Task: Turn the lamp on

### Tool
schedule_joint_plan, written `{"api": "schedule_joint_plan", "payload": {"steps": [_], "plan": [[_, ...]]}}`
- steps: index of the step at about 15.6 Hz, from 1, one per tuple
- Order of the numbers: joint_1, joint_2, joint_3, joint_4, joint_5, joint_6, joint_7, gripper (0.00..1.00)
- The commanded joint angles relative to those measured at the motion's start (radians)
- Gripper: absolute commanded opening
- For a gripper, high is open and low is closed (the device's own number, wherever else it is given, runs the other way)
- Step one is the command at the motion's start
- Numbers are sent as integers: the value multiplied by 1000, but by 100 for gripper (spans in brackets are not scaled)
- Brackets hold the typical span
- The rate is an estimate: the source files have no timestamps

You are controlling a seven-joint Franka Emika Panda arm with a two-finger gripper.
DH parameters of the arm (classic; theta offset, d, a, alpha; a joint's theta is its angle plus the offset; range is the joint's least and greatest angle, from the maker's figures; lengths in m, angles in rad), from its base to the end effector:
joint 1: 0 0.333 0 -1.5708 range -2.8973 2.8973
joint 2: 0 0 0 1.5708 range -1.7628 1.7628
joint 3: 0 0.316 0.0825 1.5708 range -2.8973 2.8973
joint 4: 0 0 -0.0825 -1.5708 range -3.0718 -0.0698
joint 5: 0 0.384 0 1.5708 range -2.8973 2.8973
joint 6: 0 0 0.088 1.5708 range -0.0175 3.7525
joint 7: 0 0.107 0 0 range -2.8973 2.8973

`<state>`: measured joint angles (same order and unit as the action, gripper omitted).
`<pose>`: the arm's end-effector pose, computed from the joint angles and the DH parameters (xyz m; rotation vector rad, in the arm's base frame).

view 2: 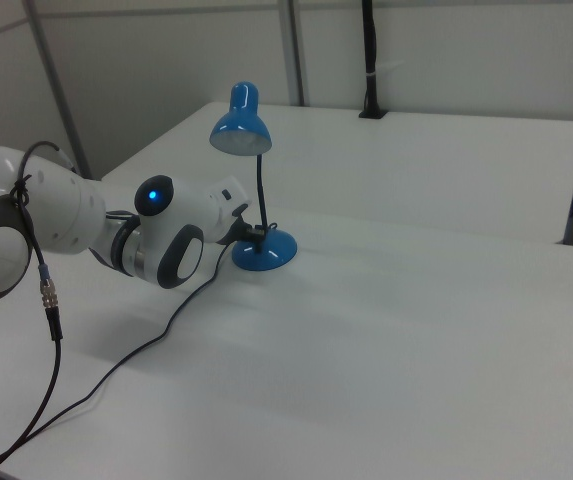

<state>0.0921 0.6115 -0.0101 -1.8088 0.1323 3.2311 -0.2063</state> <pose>0.7007 0.0458 0.3001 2.8672 0.2238 1.2331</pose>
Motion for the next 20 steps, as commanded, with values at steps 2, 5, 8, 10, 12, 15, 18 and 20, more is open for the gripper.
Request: {"api": "schedule_joint_plan", "payload": {"steps": [2, 5, 8, 10, 12, 15, 18, 20], "plan": [[23, 33, -19, 39, 26, 15, -1, 0], [20, 13, -19, 25, 24, 10, -2, 0], [20, -1, -19, 8, 24, 6, -7, 0], [20, -4, -19, -4, 23, 6, -8, 0], [20, -6, -19, -10, 20, 6, -10, 0], [21, -1, -21, -9, 20, 6, -10, 0], [23, 5, -21, -7, 17, 7, -10, 0], [23, 8, -21, -9, 15, 10, -10, 0]]}}
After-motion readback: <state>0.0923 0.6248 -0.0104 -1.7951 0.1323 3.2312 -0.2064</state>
